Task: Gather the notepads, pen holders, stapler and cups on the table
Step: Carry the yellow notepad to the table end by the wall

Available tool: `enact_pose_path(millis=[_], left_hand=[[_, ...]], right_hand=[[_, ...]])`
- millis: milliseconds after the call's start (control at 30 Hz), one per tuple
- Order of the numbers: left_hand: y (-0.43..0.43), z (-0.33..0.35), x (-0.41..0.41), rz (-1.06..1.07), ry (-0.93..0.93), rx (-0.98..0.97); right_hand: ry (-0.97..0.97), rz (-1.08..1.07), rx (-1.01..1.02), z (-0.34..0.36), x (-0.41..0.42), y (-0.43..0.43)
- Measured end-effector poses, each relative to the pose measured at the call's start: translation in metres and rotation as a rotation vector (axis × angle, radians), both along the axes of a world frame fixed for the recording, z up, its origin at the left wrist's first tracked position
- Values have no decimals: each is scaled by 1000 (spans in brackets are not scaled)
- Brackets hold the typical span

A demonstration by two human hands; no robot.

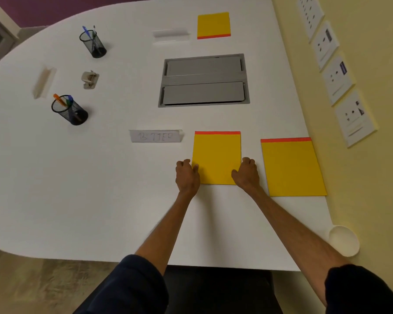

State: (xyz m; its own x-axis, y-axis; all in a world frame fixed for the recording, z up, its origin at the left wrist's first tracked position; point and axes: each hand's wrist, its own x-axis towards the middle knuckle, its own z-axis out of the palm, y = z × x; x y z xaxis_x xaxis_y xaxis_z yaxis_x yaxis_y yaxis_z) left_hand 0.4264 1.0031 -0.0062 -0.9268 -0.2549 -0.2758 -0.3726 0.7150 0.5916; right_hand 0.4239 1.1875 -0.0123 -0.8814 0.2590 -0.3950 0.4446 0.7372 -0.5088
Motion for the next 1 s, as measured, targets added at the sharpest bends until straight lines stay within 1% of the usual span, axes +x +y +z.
enact_pose_path(millis=[100,233,467,600,700,800,833,933,1000], left_hand=[[-2,-4,2,-17,-38,9],[0,-9,1,-12,-59,78],[-9,-19,-5,44,-152,116],[-12,-20,8,62,-132,139],[-13,-27,7,108,-186,196],[-18,-82,-3,178,-184,184],[-17,-82,-3,193,-166,187],[-4,-19,10,209,-155,237],[1,-7,13,224,-159,284]], right_hand=[[-35,-61,4,0,-3,-9],[-74,-150,-31,-6,-6,-17],[-79,-328,-220,-18,-14,-12],[-77,-275,-149,-13,-10,-16],[-64,-269,-130,-6,-7,-22],[-48,-272,-218,-5,-4,-26],[-28,-265,-227,-4,-2,-26],[72,-216,-188,-1,5,-28],[125,-194,-179,1,7,-28]])
